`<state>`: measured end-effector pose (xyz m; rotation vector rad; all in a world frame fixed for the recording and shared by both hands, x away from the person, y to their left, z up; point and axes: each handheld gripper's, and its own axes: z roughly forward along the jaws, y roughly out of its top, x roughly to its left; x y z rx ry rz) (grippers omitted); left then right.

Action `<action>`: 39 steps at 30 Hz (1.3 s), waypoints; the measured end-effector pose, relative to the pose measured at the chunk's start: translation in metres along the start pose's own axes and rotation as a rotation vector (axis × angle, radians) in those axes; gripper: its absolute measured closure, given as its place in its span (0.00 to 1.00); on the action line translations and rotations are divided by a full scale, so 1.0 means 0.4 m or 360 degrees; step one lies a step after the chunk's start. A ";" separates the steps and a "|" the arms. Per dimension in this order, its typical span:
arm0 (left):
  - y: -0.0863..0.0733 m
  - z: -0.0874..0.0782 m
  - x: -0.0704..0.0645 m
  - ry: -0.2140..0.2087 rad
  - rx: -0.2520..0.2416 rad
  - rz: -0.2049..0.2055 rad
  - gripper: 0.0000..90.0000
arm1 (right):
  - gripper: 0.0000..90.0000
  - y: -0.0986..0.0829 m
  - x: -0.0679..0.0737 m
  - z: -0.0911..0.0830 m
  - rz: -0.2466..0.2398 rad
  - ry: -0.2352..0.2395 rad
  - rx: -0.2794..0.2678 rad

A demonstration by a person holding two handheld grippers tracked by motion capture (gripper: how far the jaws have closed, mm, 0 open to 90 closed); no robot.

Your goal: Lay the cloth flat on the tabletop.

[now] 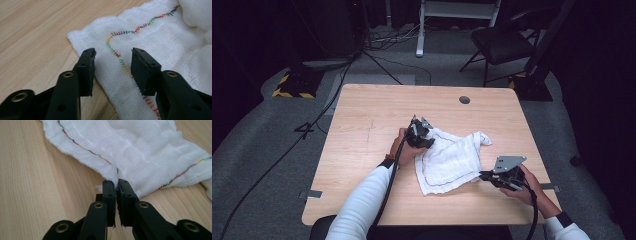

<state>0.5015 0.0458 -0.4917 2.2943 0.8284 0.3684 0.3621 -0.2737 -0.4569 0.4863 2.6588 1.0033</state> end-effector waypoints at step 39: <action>-0.090 -0.198 -0.162 -0.0265 -0.0114 0.0145 0.38 | 0.56 -0.043 -0.017 -0.091 0.0262 -0.0324 -0.0191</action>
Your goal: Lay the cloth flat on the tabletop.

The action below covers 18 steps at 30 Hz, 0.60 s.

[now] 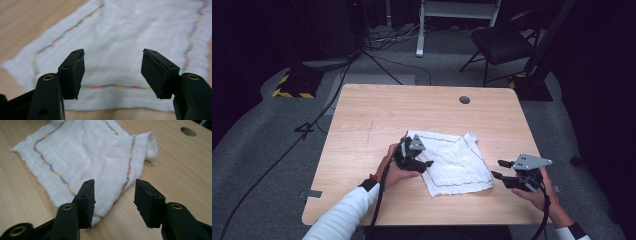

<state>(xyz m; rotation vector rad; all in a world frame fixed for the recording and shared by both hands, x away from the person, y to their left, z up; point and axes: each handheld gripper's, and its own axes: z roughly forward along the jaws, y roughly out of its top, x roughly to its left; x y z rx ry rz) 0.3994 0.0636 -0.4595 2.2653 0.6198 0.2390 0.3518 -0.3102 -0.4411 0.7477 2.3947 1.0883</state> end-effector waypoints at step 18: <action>-0.039 0.069 -0.089 -0.0132 0.0225 0.0149 0.41 | 0.50 0.052 -0.078 0.234 0.0029 -0.0101 0.0304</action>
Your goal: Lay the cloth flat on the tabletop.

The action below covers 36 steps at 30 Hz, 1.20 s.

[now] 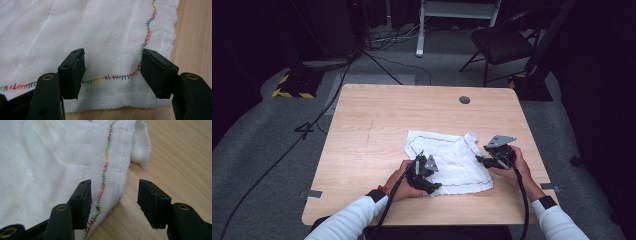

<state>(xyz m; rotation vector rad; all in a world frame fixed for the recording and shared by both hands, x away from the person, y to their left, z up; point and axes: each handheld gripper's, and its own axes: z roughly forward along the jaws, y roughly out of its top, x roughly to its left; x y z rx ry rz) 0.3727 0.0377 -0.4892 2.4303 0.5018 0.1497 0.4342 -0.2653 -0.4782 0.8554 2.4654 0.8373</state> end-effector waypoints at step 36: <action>-0.025 -0.086 0.097 0.0113 -0.0184 -0.0161 0.31 | 0.51 -0.041 0.027 -0.099 0.0034 -0.0034 -0.0011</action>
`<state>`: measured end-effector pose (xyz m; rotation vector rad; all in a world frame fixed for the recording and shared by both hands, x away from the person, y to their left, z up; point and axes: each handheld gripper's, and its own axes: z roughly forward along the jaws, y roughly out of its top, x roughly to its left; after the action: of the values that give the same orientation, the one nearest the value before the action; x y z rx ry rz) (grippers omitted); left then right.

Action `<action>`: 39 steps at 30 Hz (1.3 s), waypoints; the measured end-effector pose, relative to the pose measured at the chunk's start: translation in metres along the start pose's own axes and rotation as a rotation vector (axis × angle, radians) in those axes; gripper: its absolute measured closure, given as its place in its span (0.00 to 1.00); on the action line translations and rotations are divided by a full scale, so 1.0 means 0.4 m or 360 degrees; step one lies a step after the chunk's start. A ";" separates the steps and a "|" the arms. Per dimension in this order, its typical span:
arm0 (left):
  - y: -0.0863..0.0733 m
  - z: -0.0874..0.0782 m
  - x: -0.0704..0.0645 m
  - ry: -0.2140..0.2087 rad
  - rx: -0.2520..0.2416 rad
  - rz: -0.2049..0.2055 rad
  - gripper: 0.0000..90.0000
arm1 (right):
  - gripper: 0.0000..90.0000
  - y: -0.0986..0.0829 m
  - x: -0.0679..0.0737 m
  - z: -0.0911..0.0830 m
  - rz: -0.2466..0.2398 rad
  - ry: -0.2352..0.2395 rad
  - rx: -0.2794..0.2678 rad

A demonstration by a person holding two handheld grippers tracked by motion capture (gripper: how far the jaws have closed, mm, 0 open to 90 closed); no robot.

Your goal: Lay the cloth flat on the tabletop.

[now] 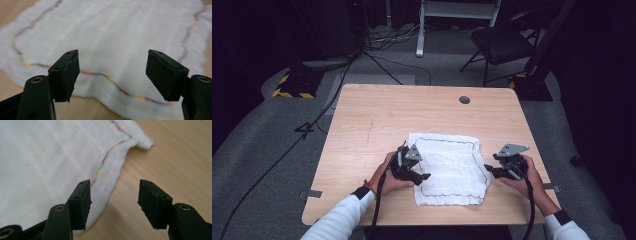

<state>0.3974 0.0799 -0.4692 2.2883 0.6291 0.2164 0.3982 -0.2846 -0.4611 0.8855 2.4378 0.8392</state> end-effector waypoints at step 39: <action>0.047 0.115 0.261 0.0296 0.0093 -0.0243 0.40 | 0.54 0.183 -0.135 0.270 0.0200 -0.0149 0.0044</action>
<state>0.5100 0.0920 -0.4921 2.2798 0.9124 0.3440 0.5278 -0.2334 -0.4829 1.0729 2.3381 0.7906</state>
